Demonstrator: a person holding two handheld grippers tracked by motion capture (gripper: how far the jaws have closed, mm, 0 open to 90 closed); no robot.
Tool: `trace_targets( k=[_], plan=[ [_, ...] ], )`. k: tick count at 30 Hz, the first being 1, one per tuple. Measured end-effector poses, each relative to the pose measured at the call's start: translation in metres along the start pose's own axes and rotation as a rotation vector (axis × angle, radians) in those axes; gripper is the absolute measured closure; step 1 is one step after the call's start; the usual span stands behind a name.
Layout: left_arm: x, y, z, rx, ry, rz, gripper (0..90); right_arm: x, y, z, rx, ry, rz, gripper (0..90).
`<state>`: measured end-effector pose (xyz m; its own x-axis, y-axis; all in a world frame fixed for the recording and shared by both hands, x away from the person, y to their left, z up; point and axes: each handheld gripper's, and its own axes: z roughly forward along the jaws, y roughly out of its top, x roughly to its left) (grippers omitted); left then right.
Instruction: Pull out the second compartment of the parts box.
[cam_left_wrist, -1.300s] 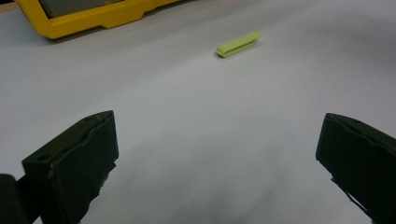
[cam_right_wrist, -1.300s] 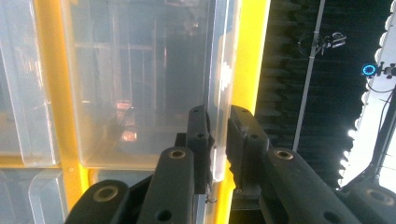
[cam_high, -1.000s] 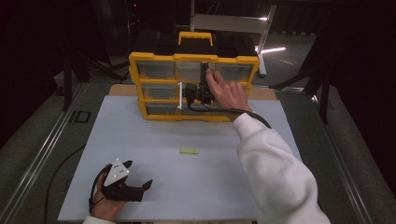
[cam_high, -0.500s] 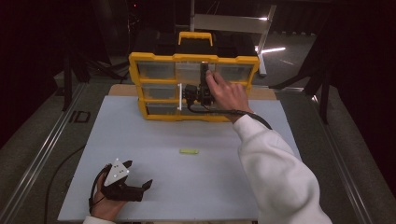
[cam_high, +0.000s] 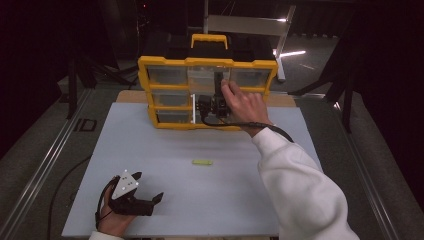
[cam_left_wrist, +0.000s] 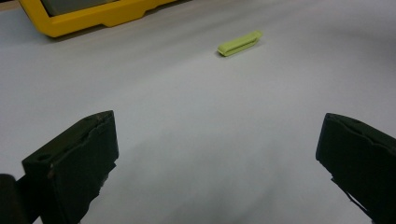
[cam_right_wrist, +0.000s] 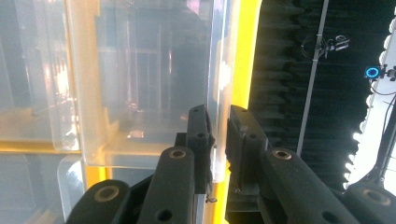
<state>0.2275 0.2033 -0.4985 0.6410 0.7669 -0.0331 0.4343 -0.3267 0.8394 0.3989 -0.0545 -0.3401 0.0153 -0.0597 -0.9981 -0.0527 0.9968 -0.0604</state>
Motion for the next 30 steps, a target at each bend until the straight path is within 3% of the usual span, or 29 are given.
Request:
trace_targets(
  k=[30],
  plan=[
    [0.000, 0.000, 0.000, 0.002, 0.002, -0.001, 0.0, -0.003, -0.004, -0.041, -0.046, 0.004, -0.010, 79.4]
  ],
)
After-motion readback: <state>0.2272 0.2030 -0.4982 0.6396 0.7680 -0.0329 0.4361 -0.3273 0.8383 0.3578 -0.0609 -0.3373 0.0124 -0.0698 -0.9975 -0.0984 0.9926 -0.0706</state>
